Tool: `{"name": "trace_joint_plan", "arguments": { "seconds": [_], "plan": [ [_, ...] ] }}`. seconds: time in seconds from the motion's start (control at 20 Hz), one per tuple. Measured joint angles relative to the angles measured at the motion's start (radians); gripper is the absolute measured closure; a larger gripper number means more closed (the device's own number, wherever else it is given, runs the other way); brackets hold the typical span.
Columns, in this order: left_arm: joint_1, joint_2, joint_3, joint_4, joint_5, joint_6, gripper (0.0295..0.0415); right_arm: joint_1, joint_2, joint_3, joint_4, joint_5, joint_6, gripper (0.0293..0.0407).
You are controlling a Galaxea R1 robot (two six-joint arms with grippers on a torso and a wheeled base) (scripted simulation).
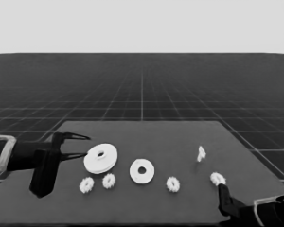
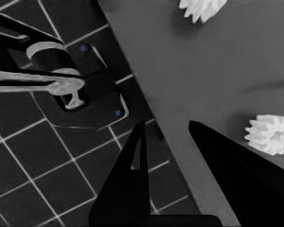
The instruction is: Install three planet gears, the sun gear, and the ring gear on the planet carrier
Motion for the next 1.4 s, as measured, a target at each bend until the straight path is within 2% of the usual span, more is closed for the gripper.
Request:
{"name": "trace_joint_plan", "arguments": {
  "seconds": [0.05, 0.1, 0.15, 0.2, 0.25, 0.3, 0.35, 0.4, 0.45, 0.55, 0.65, 0.7, 0.75, 0.85, 1.2, 1.3, 1.4],
  "plan": [
    [0.071, -0.003, 0.071, -0.073, 0.049, -0.003, 0.0415, -0.054, 0.014, 0.053, 0.076, 0.023, -0.003, 0.0407],
    [0.045, -0.002, 0.043, -0.044, 0.030, -0.002, 0.0414, -0.034, 0.008, 0.029, 0.045, 0.014, -0.002, 0.0392],
    [0.029, -0.001, 0.025, -0.026, 0.018, -0.001, 0.0396, -0.022, 0.005, 0.016, 0.026, 0.008, -0.001, 0.0363],
    [0.020, -0.001, 0.015, -0.015, 0.011, -0.001, 0.0364, -0.015, 0.003, 0.008, 0.016, 0.004, -0.001, 0.0332],
    [0.223, 0.076, 0.029, 0.470, 0.397, -0.486, 0.0331, -0.011, 0.001, 0.003, 0.009, 0.002, 0.000, 0.0320],
    [0.324, 0.254, -0.041, 0.486, 0.822, -0.986, 0.0310, -0.009, 0.001, 0.001, 0.006, 0.001, 0.000, 0.0317],
    [0.345, 0.375, -0.186, 0.273, 0.948, -1.322, 0.0309, -0.007, 0.000, -0.001, 0.003, 0.001, 0.000, 0.0316],
    [0.354, 0.424, -0.321, 0.116, 0.920, -1.476, 0.0316, -0.007, 0.000, -0.002, 0.002, 0.000, 0.000, 0.0315],
    [0.362, 0.447, -0.417, 0.023, 0.882, -1.539, 0.0321, -0.006, 0.000, -0.002, 0.001, 0.000, 0.000, 0.0315],
    [0.371, 0.469, -0.522, -0.066, 0.844, -1.576, 0.0325, -0.006, 0.000, -0.003, 0.001, 0.000, 0.000, 0.0315],
    [0.374, 0.478, -0.564, -0.098, 0.830, -1.582, 0.0326, -0.006, 0.000, -0.003, 0.001, 0.000, 0.000, 0.0315],
    [0.375, 0.481, -0.574, -0.105, 0.828, -1.582, 0.0326, -0.006, 0.000, -0.003, 0.001, 0.000, 0.000, 0.0315],
    [0.472, 0.497, -0.618, -0.013, 0.789, -1.567, 0.0326, -0.006, 0.000, -0.003, 0.000, 0.000, 0.000, 0.0315],
    [0.568, 0.523, -0.684, 0.062, 0.744, -1.545, 0.0326, -0.006, 0.000, -0.003, 0.000, 0.000, 0.000, 0.0315],
    [0.609, 0.541, -0.728, 0.094, 0.717, -1.530, 0.0326, -0.006, 0.000, -0.003, 0.000, 0.000, 0.000, 0.0315],
    [0.609, 0.541, -0.729, 0.095, 0.717, -1.530, 0.0397, -0.006, 0.000, -0.003, 0.000, 0.000, 0.000, 0.0315],
    [0.609, 0.541, -0.729, 0.095, 0.717, -1.530, 0.0398, -0.006, 0.000, -0.003, 0.000, 0.000, 0.000, 0.0315]
  ]
}}
